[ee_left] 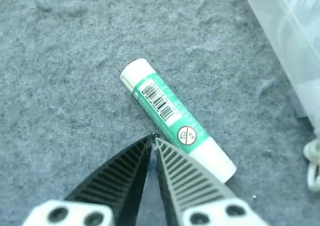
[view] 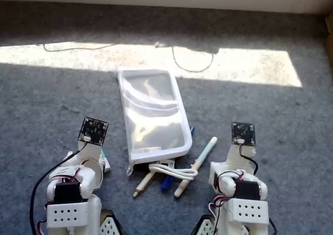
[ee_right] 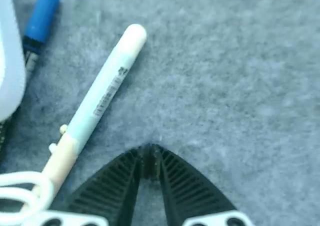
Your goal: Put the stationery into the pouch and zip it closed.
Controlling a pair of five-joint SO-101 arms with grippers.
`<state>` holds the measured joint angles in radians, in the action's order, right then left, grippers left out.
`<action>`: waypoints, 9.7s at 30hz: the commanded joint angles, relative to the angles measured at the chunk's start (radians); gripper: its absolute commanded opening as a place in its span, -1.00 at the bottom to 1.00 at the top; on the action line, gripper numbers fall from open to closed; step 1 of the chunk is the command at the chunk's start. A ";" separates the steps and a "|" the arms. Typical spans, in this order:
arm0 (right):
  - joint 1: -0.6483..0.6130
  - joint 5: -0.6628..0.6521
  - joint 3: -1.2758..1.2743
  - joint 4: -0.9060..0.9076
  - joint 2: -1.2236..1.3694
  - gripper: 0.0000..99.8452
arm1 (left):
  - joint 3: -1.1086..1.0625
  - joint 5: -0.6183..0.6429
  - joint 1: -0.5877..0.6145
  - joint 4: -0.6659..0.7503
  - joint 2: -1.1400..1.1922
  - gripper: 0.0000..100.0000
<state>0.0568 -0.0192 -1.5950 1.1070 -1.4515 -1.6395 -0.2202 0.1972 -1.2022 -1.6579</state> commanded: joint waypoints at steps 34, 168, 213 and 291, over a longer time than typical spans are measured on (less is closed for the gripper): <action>-0.352 -0.163 0.665 0.139 -0.001 -0.86 | 0.065 0.006 0.131 0.080 -0.010 -0.98; -0.562 -0.278 0.697 0.059 0.771 -0.96 | 0.019 0.064 0.154 0.083 -0.010 -0.53; -0.743 -0.440 1.121 0.269 1.046 -0.72 | 0.019 0.064 0.154 0.083 -0.010 -0.53; -0.685 -0.715 0.918 -0.044 1.351 -0.51 | 0.019 0.064 0.154 0.083 -0.010 -0.53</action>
<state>-0.6582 -0.7219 -0.6928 1.0303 -0.1227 -1.6256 -0.1634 0.3414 -1.1331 -1.6686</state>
